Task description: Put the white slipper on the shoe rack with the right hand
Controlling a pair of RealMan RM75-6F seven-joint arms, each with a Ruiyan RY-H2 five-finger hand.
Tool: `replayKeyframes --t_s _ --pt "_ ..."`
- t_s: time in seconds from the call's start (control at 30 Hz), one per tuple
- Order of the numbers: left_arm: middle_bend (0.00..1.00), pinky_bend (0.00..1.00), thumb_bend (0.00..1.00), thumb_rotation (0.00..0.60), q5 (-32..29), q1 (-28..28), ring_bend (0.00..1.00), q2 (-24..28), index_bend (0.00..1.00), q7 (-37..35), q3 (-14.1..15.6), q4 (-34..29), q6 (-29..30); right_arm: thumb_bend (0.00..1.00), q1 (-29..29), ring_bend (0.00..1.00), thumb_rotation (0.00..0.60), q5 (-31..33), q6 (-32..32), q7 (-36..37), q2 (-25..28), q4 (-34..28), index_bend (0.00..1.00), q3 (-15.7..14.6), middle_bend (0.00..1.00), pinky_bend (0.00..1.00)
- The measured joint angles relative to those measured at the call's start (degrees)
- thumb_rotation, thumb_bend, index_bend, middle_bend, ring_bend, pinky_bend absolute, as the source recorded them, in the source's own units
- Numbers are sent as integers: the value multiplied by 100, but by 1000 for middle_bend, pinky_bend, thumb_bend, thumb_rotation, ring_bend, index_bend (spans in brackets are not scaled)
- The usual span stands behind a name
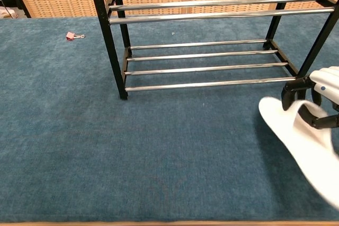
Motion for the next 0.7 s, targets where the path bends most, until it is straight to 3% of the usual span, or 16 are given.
replayKeyframes --t_s 0.33,0.7 --pt "0 0 0 600 9 4 0 -2 0 4 2 -4 5 719 45 521 600 -301 415 81 -154 230 562 -48 547 590" --pt "0 0 0 600 3 -1 0 -11 0 25 3 -3 -10 719 270 521 600 -638 980 290 -682 1090 564 106 548 590"
